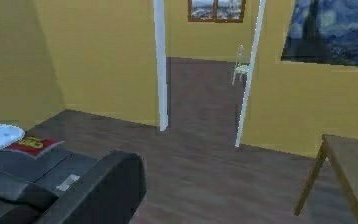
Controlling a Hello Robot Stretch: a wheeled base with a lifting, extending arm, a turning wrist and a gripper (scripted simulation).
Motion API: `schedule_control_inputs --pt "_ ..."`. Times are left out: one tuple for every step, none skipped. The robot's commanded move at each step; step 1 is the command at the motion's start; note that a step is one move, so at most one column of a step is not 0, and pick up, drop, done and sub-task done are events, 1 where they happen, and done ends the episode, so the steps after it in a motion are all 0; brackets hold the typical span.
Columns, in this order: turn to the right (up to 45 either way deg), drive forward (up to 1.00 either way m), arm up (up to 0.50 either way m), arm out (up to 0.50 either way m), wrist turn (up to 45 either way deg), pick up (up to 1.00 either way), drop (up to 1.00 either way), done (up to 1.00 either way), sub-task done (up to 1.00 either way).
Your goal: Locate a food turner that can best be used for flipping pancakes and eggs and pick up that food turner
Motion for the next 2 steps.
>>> schedule_control_inputs --pt "3.0 0.0 0.0 0.0 0.0 0.0 0.0 0.0 0.0" --pt "9.0 0.0 0.0 0.0 0.0 0.0 0.0 0.0 0.0"
